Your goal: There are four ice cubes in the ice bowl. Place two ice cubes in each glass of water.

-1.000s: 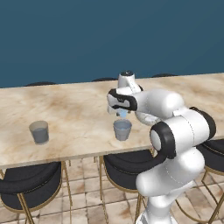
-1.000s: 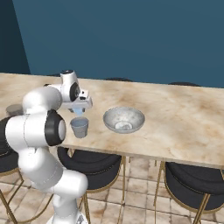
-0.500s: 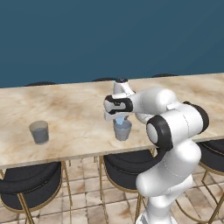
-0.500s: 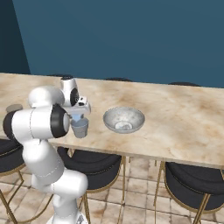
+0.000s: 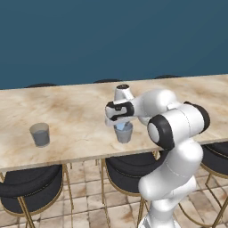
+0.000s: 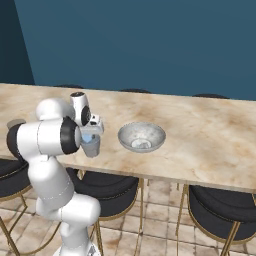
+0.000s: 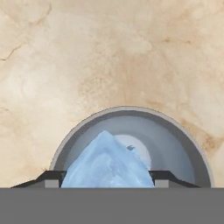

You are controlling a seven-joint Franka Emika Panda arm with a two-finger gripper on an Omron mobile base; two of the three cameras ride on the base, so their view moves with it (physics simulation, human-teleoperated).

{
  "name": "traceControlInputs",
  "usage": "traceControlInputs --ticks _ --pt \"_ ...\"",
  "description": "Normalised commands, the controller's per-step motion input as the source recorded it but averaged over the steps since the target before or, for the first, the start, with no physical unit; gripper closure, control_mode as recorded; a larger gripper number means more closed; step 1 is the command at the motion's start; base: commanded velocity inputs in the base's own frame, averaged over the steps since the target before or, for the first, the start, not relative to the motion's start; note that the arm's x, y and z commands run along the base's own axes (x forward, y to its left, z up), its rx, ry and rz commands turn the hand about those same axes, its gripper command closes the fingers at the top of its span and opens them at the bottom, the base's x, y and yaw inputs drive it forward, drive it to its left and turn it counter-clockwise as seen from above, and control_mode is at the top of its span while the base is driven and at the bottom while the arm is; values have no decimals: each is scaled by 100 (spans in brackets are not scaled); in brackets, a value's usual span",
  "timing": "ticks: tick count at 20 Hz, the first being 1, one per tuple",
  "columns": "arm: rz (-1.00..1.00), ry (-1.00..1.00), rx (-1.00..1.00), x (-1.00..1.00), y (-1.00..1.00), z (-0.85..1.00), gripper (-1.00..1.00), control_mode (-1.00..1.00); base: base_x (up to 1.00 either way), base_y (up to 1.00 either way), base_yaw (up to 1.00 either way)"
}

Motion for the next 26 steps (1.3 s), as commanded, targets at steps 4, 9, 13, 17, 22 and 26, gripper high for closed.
traceControlInputs --ticks 4,9,13,17,22,26 --pt "0 4 2 22 0 0 100 -100 0 0 0" --pt "0 10 0 0 -4 -1 -100 -100 0 0 0" --pt "0 2 0 1 0 0 -100 -100 0 0 0" --pt "0 -1 3 0 -1 27 -100 -100 0 0 0" --pt "0 0 4 -1 -20 40 -100 -100 0 0 0" --pt "-9 0 6 -14 -71 25 -100 -100 0 0 0"
